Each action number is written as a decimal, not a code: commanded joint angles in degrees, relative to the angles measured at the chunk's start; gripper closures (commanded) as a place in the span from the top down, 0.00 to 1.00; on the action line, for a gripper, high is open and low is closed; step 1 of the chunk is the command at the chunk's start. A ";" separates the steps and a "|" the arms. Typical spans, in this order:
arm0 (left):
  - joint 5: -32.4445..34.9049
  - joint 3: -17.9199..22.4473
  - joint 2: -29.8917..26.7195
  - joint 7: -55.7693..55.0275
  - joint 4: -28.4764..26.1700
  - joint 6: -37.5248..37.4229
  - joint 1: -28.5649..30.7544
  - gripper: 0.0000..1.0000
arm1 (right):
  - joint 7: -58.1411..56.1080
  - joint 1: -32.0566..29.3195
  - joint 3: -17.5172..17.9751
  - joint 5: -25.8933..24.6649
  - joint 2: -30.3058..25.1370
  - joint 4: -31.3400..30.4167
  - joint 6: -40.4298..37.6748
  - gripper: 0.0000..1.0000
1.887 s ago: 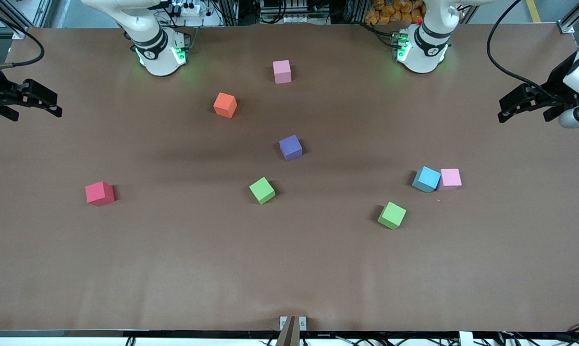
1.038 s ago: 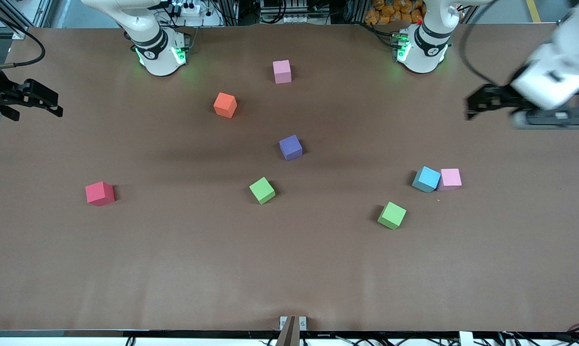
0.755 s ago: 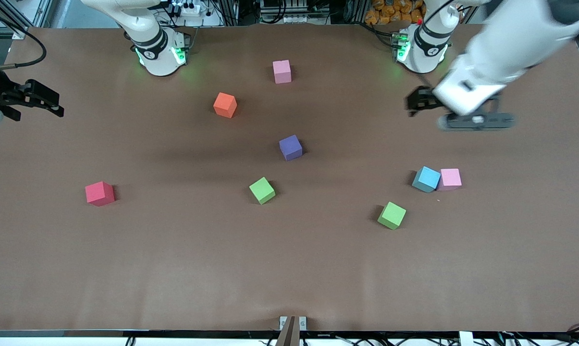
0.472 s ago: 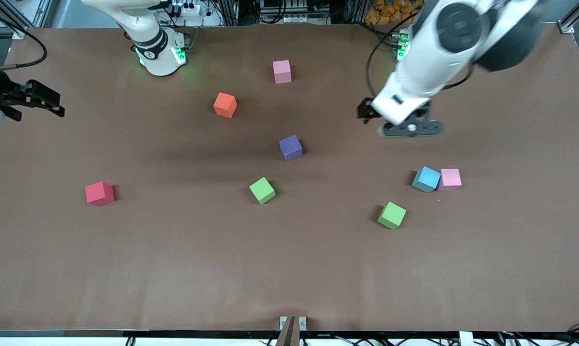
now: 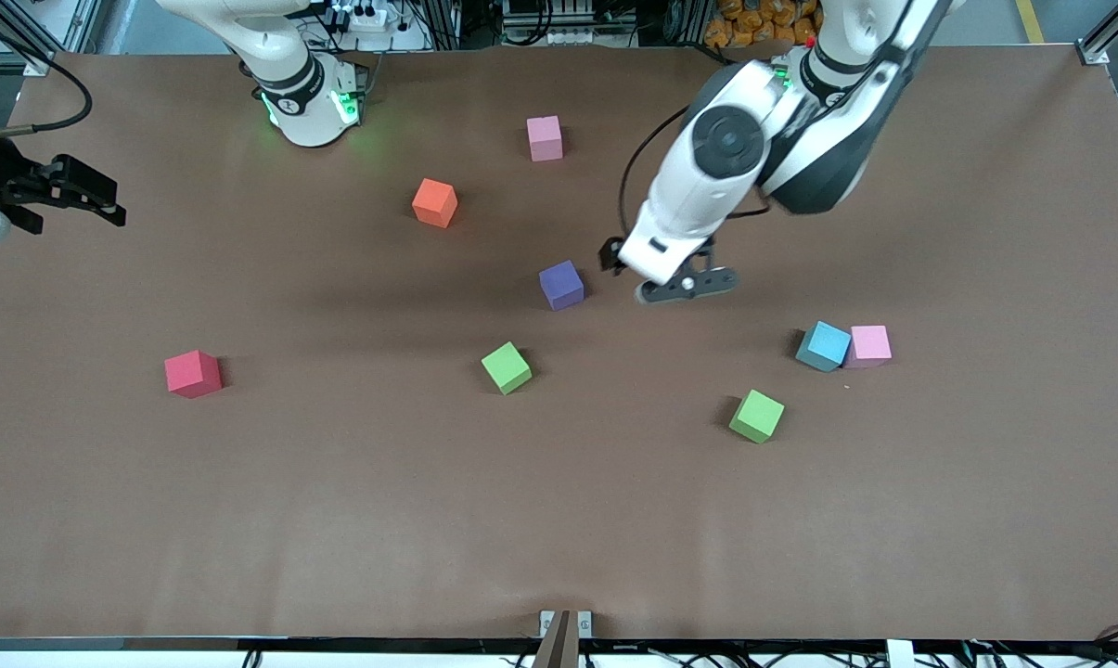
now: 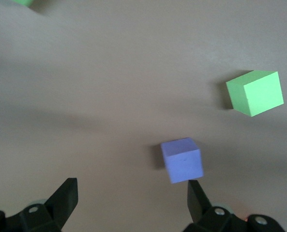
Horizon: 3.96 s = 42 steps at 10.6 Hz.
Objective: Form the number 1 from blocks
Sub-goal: 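Grasp the purple cube with the left gripper and lift it, then place the purple cube beside the pink cube while the right gripper reaches the red cube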
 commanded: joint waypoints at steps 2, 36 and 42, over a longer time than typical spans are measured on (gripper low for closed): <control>-0.64 4.09 7.26 -12.41 1.48 7.97 -8.82 1.00 | -0.43 -0.45 0.33 0.73 -0.91 -0.77 -0.05 1.00; 12.54 -11.89 10.45 -19.38 -13.02 15.46 -16.14 0.00 | -1.13 -9.24 0.06 0.47 10.60 -14.81 13.28 1.00; 12.54 -13.56 10.18 -20.00 -13.46 15.98 -15.44 0.00 | -16.42 -13.72 -0.03 -0.05 13.57 -26.88 32.61 1.00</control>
